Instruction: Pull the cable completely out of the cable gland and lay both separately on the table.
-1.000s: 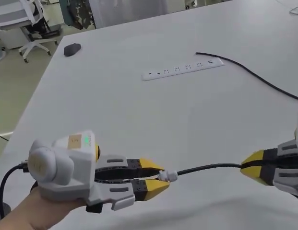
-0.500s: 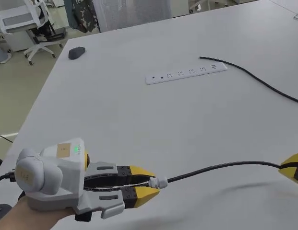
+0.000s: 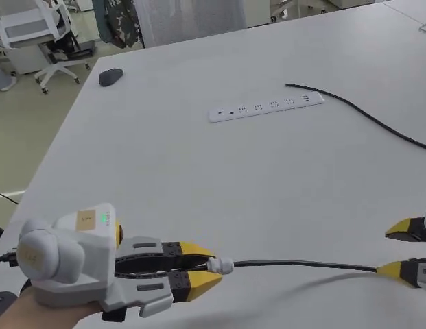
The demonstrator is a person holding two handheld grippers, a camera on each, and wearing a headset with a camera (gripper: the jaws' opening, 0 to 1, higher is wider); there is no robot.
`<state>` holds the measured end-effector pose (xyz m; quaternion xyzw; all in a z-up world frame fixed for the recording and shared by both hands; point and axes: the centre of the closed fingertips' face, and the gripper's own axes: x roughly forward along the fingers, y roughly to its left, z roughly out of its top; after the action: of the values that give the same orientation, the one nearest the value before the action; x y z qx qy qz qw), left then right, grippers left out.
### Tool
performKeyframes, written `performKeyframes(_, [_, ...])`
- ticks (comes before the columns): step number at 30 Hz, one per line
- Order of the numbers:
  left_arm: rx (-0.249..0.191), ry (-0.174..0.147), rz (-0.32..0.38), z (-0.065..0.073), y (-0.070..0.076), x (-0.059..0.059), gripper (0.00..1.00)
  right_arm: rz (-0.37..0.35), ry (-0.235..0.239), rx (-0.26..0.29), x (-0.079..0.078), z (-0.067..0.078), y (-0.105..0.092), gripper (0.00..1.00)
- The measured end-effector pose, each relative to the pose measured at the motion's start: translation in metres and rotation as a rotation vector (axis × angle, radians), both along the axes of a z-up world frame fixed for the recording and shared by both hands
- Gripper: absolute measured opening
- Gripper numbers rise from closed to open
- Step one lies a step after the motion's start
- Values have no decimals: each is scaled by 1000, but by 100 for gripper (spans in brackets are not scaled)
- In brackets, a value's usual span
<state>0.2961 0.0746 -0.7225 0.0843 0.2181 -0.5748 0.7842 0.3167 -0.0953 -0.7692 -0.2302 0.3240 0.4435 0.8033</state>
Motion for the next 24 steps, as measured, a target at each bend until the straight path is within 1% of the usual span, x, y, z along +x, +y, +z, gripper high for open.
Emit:
performKeyframes(1, [0, -3, 0, 0, 0, 0, 15, 25, -4, 90, -1, 14, 21, 30])
performKeyframes(2, [-1, -4, -1, 1, -1, 1, 15, 51, 5, 138, -5, 23, 35, 29])
performKeyframes(3, [-5, -2, -2, 1, -1, 0, 15, 81, 6, 175, -7, 31, 49, 27])
performKeyframes(4, [-6, -4, -4, 2, -2, 0, 15, 107, -7, 197, -8, 38, 60, 25])
performKeyframes(5, [-9, -6, -4, 3, -2, 0, 15, 136, -16, 217, -8, 45, 77, 23])
performKeyframes(6, [-11, -7, -6, 3, -3, 0, 15, 182, -30, 211, -10, 48, 92, 21])
performKeyframes(8, [-11, -9, -11, 5, -3, -1, 15, 245, -36, 190, -12, 46, 112, 20])
performKeyframes(10, [-8, -18, -17, 7, -3, -3, 15, 288, -28, 184, -14, 45, 125, 19])
performKeyframes(11, [-9, -18, -18, 8, -2, -3, 15, 311, -38, 174, -14, 44, 132, 18])
performKeyframes(12, [-7, -23, -17, 8, -1, -3, 15, 339, -41, 169, -16, 43, 137, 16])
performKeyframes(13, [-6, -25, -16, 8, 1, -2, 15, 357, -34, 165, -17, 42, 142, 13])
performKeyframes(14, [-10, -21, -13, 9, 2, -1, 15, 360, -42, 164, -16, 42, 146, 13])
performKeyframes(15, [-10, -33, -9, 10, 4, 0, 15, 385, -45, 163, -17, 42, 151, 14])
performKeyframes(16, [-13, -33, -5, 11, 5, 0, 15, 393, -35, 159, -18, 41, 154, 13])
performKeyframes(17, [-23, -32, -1, 13, 5, 1, 15, 409, -31, 155, -19, 40, 159, 12])
performKeyframes(18, [-23, -36, 1, 13, 6, 1, 15, 419, -32, 154, -20, 40, 162, 12])
performKeyframes(19, [-26, -37, 0, 13, 6, 0, 15, 434, -23, 149, -22, 38, 166, 11])
performKeyframes(20, [-27, -38, 1, 14, 6, 0, 15, 442, -25, 146, -22, 38, 169, 7])
performKeyframes(21, [-27, -42, 1, 14, 7, -1, 15, 449, -34, 142, -22, 38, 172, 4])
performKeyframes(22, [-28, -42, 0, 14, 8, -2, 15, 468, -57, 126, -21, 37, 174, 0])
performKeyframes(23, [-20, -51, 7, 13, 10, -2, 15, 483, -66, 110, -21, 36, 175, 0])
performKeyframes(24, [-18, -53, 8, 12, 11, -2, 15, 490, -73, 107, -22, 36, 176, 0])
